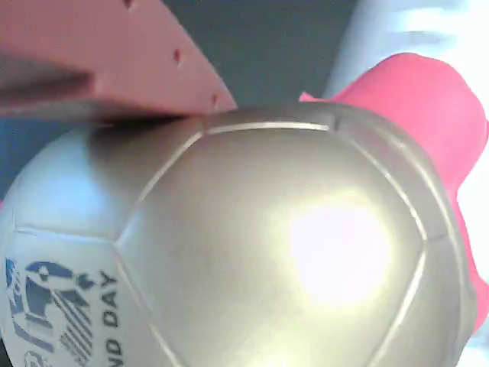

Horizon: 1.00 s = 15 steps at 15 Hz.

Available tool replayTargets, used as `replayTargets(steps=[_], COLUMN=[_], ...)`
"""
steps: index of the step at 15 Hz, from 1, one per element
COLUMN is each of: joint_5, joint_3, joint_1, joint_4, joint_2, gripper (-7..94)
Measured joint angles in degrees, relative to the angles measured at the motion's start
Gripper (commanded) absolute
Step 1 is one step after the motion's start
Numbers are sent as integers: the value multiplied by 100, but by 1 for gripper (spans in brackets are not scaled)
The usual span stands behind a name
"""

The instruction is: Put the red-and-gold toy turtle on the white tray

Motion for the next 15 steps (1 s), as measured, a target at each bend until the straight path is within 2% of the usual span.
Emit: replayTargets(steps=[2, 5, 9, 15], joint_5=[809, 1705, 1890, 1828], joint_3=[483, 976, 1714, 1749], joint_1=[-536, -694, -694, -694], joint_4=[-185, -650, -1116, -1441], joint_2=[0, 0, 0, -132], gripper=[0, 0, 0, 0])
